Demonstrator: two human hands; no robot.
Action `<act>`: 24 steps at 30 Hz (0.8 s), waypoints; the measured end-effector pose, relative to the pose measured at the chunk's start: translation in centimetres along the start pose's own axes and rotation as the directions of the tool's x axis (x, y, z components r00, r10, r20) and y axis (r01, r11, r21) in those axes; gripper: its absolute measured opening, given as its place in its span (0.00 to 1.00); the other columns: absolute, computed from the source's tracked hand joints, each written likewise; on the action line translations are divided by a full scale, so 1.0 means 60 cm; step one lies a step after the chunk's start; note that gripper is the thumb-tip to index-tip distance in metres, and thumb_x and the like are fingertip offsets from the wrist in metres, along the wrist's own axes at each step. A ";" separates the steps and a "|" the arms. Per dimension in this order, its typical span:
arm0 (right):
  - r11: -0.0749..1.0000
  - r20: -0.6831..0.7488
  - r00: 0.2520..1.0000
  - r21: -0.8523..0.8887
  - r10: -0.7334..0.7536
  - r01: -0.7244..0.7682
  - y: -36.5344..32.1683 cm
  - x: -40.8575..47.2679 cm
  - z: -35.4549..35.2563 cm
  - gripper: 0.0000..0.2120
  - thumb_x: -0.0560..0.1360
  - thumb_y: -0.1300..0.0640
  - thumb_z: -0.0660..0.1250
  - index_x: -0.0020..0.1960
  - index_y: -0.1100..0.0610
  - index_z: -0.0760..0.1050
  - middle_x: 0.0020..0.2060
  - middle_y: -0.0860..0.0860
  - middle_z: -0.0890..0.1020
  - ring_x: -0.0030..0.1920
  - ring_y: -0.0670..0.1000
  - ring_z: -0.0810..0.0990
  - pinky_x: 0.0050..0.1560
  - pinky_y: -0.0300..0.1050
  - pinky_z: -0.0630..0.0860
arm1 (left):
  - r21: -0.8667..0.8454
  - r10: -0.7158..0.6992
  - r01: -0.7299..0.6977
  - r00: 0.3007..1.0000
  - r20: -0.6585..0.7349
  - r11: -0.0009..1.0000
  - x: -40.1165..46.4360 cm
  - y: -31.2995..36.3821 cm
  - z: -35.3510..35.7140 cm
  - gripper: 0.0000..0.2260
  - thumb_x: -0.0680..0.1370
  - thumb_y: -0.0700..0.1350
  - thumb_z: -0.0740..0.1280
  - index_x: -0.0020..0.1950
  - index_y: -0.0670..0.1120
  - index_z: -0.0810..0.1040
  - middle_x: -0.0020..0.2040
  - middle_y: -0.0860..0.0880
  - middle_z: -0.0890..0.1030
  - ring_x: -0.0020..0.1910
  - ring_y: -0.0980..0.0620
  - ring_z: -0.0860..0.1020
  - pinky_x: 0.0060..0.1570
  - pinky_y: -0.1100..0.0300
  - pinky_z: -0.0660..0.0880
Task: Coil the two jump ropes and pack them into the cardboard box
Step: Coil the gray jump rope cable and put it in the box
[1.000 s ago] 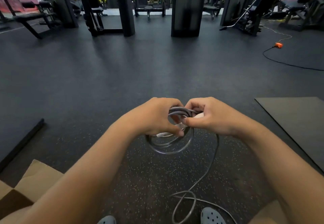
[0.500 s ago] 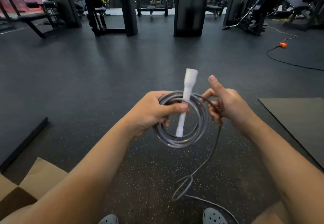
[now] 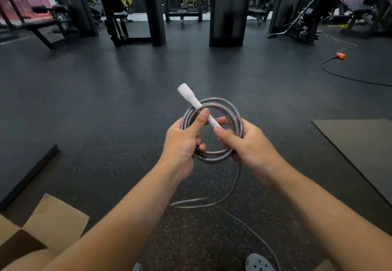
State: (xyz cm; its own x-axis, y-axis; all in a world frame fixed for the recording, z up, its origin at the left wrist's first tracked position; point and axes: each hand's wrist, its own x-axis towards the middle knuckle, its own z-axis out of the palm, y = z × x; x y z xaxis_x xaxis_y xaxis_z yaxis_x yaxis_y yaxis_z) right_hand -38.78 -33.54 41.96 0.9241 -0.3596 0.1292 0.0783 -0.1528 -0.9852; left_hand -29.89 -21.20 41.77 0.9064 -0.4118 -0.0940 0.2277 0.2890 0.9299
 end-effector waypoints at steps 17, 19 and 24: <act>0.903 0.389 0.921 -0.398 0.009 0.159 -0.017 0.015 -0.037 0.13 0.77 0.44 0.70 0.54 0.48 0.70 0.31 0.50 0.82 0.30 0.45 0.75 0.34 0.41 0.69 | 0.783 -0.239 -0.468 0.773 0.587 0.409 -0.003 0.061 -0.022 0.19 0.68 0.52 0.81 0.56 0.53 0.81 0.47 0.57 0.86 0.45 0.57 0.83 0.49 0.56 0.79; 0.899 0.370 0.929 -0.403 -0.008 0.169 -0.015 0.017 -0.037 0.14 0.77 0.42 0.69 0.54 0.48 0.69 0.30 0.50 0.83 0.30 0.45 0.74 0.34 0.42 0.69 | 0.742 -0.222 -0.357 0.801 0.556 0.567 -0.006 0.051 -0.017 0.15 0.70 0.47 0.81 0.53 0.47 0.83 0.40 0.51 0.84 0.36 0.54 0.80 0.39 0.55 0.79; 0.874 0.208 0.969 -0.435 -0.135 0.215 -0.008 0.022 -0.039 0.20 0.77 0.32 0.61 0.46 0.49 0.73 0.27 0.51 0.77 0.28 0.49 0.71 0.33 0.50 0.68 | 0.737 -0.307 -0.286 0.773 0.555 0.612 -0.009 0.040 -0.019 0.16 0.76 0.52 0.76 0.48 0.39 0.82 0.30 0.50 0.76 0.28 0.52 0.71 0.30 0.57 0.69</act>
State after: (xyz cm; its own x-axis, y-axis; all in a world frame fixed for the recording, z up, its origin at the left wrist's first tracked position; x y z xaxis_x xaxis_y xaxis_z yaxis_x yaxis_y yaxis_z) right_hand -38.48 -36.11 42.89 0.9625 -0.1364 0.2346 0.1045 -0.6113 -0.7845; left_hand -29.43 -19.29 43.66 0.4333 -0.8868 -0.1610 -0.3824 -0.3427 0.8581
